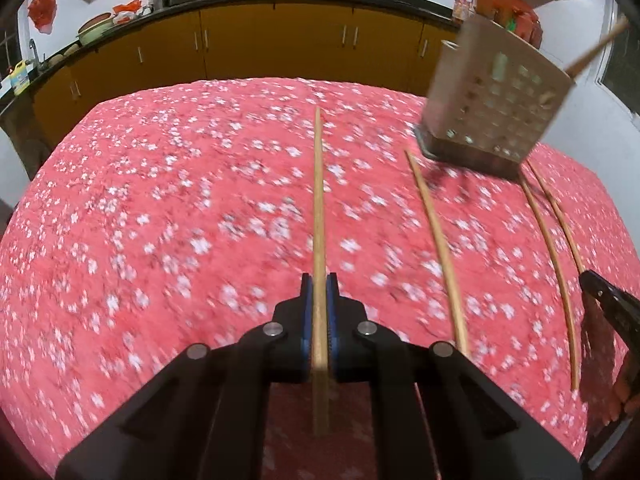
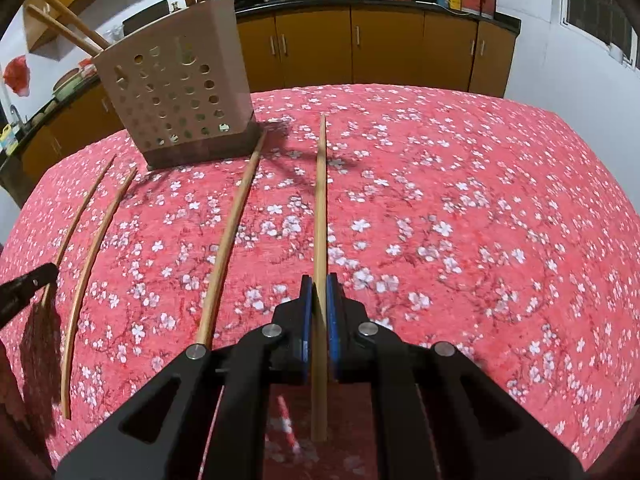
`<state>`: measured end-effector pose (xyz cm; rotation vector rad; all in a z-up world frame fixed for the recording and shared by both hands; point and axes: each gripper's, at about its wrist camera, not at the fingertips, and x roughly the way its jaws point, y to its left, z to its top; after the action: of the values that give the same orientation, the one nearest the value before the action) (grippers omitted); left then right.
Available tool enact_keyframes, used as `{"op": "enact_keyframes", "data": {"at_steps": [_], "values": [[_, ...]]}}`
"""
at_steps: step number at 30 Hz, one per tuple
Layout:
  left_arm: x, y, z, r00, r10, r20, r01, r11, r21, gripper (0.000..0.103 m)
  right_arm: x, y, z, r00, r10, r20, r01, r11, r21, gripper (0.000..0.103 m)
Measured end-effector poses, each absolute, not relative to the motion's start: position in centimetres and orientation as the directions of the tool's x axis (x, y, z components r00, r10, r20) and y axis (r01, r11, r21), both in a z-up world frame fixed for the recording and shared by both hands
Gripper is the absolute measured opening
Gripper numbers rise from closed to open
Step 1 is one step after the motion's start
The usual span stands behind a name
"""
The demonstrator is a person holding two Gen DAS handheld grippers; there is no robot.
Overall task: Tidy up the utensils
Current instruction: 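Grasp another wooden chopstick with the right tool while the left tool grasps one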
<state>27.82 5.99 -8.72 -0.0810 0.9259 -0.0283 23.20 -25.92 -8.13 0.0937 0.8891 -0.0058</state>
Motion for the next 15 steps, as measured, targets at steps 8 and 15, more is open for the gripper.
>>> {"op": "enact_keyframes", "data": {"at_steps": [8, 15], "values": [[28.08, 6.98, -8.9, 0.624, -0.105, -0.774, 0.013, 0.992, -0.123, 0.009, 24.3, -26.5, -8.33, 0.644, 0.013, -0.765, 0.06, 0.996, 0.068, 0.008], [27.88, 6.89, -8.75, 0.629, -0.101, -0.771, 0.017, 0.993, -0.116, 0.01, 24.31, -26.6, -8.45, 0.644, 0.008, -0.765, 0.059, 0.996, 0.061, 0.008]]}}
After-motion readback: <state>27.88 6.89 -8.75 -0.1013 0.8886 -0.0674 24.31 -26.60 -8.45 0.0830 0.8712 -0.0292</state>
